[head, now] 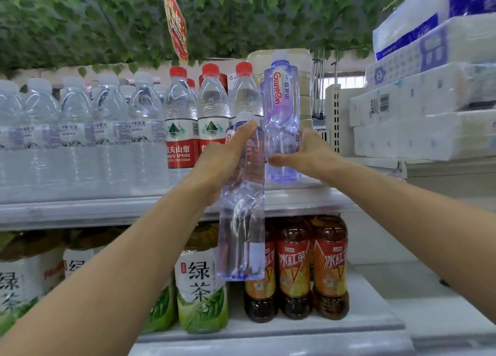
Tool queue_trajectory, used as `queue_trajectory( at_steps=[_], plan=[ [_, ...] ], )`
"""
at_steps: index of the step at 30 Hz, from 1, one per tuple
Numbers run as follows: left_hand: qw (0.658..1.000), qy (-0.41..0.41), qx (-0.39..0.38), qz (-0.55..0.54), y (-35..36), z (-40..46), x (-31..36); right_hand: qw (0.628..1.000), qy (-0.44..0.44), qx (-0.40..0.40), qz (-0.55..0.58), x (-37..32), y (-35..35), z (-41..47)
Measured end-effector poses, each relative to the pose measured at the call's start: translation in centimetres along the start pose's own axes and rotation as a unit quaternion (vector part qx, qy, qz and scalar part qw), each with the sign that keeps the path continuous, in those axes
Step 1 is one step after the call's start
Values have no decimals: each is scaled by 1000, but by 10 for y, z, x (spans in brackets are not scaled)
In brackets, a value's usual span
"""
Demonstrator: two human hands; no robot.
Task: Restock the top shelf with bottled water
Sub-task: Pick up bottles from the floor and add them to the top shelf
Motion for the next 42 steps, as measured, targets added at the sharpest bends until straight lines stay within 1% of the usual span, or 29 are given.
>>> queue_trajectory(
  at_steps=[4,8,12,17,21,25,29,35,42],
  plan=[
    [1000,1,-7,7,0,-2,1,1000,22,-11,17,4,2,3],
    [1000,1,-10,-1,0,-1,1,984,85,-100,124,2,2,5],
    [1000,0,-16,-3,1,2,0,977,88,-128,143,4,6,13],
    [1000,9,-26,5,1,6,-3,979,93,-122,137,4,9,13],
    [1000,8,-10,8,-2,9,-6,979,97,-106,145,3,10,14],
    [1000,14,-13,1,-2,12,-6,977,94,-110,158,2,12,17],
    [1000,9,-13,7,-2,14,-8,978,91,-119,147,3,11,18],
    [1000,19,-1,14,-1,11,-6,987,70,-63,133,10,13,20],
    [1000,1,-12,20,-2,10,-6,989,70,-65,117,7,10,21]
  ],
)
Point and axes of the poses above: each hand's wrist, its own z-axis towards the middle knuckle, its own y-axis out of the palm, x = y × z, the point moved 4 cm from there along z, towards the middle knuckle, and after that the axes turned 1 degree about -z, right-handed, at the moved point
